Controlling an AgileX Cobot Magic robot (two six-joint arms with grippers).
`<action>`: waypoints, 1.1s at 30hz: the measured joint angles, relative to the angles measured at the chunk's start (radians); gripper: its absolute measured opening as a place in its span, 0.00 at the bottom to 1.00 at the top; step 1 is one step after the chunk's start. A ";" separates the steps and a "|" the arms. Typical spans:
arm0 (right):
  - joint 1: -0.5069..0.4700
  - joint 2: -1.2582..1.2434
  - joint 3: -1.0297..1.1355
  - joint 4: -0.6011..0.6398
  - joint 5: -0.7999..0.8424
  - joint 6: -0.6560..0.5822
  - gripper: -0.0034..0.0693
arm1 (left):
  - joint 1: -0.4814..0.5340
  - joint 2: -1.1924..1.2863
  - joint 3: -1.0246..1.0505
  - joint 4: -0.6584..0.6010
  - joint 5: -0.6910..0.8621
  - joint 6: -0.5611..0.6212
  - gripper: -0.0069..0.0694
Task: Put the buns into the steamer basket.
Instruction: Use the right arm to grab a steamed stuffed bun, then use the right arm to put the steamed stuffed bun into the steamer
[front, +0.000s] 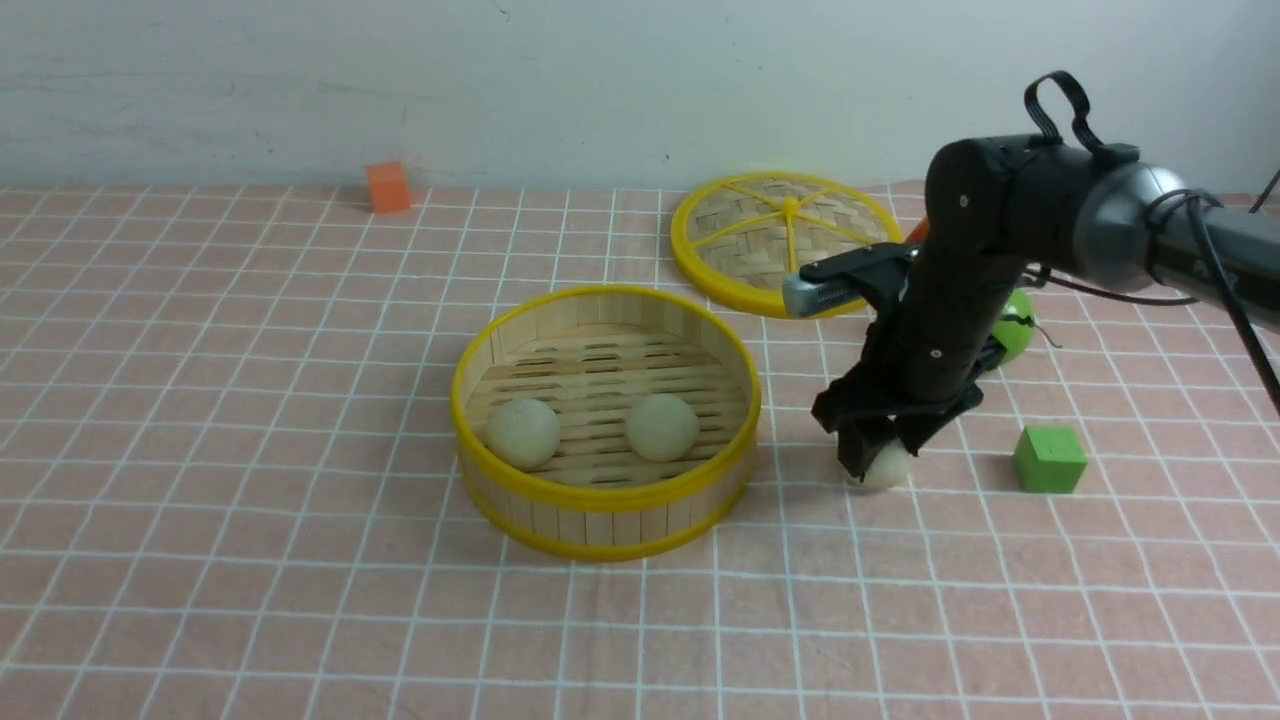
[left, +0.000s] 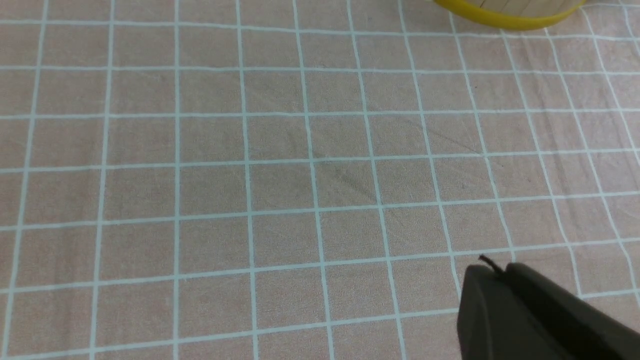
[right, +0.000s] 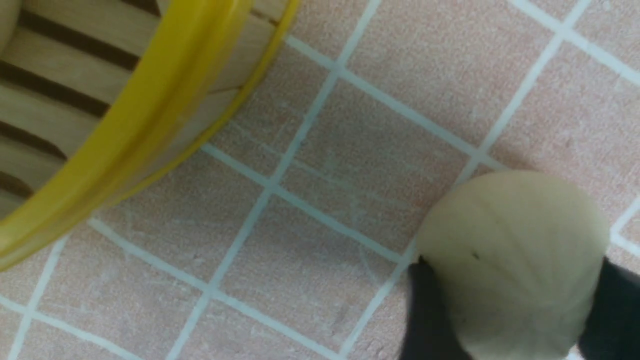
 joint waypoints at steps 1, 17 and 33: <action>0.000 0.000 0.000 0.000 0.000 0.000 0.52 | 0.000 0.000 0.000 0.000 0.000 0.000 0.12; 0.236 -0.013 -0.385 0.019 -0.016 -0.041 0.07 | 0.000 0.000 0.000 0.000 0.000 0.000 0.14; 0.269 0.220 -0.402 0.012 -0.246 0.001 0.45 | 0.000 0.000 0.000 0.000 0.000 0.000 0.14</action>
